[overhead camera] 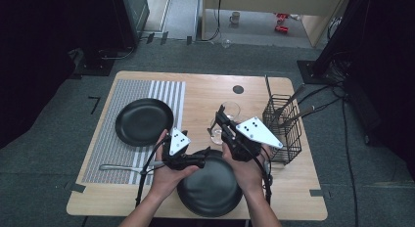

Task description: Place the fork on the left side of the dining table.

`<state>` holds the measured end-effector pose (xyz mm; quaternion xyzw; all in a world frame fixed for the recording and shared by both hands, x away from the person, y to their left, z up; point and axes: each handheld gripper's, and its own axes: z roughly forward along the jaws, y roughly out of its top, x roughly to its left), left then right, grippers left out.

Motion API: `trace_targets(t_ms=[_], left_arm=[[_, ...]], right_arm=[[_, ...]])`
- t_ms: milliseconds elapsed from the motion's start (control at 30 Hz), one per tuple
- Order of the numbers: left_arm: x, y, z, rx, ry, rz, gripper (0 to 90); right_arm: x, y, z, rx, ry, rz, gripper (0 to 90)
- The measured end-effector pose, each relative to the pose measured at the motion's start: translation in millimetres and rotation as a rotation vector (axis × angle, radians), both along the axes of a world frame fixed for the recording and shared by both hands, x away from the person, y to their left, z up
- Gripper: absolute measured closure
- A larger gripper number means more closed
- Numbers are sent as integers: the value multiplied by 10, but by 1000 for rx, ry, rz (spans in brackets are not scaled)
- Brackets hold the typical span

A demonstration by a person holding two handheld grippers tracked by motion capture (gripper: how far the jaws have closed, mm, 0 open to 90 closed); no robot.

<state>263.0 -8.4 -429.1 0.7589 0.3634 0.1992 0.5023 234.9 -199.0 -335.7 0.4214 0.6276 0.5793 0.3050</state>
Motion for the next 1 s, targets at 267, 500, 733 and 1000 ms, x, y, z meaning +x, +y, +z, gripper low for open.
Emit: trace_targets(t_ms=[267, 500, 733, 1000], left_arm=[[-45, -88, 25, -25, -25, -31, 182], [-64, -151, 34, -26, -51, -2, 305], [-55, -175, 36, -11, -117, 73, 467], [-55, -173, 36, -23, -144, 60, 685]], right_arm=[[7, 14, 1, 14, 6, 7, 883], [-1, 40, -5, 26, 14, 11, 883], [-9, 79, -25, 32, 18, 9, 882], [-15, 95, -45, 42, 33, 6, 882]])
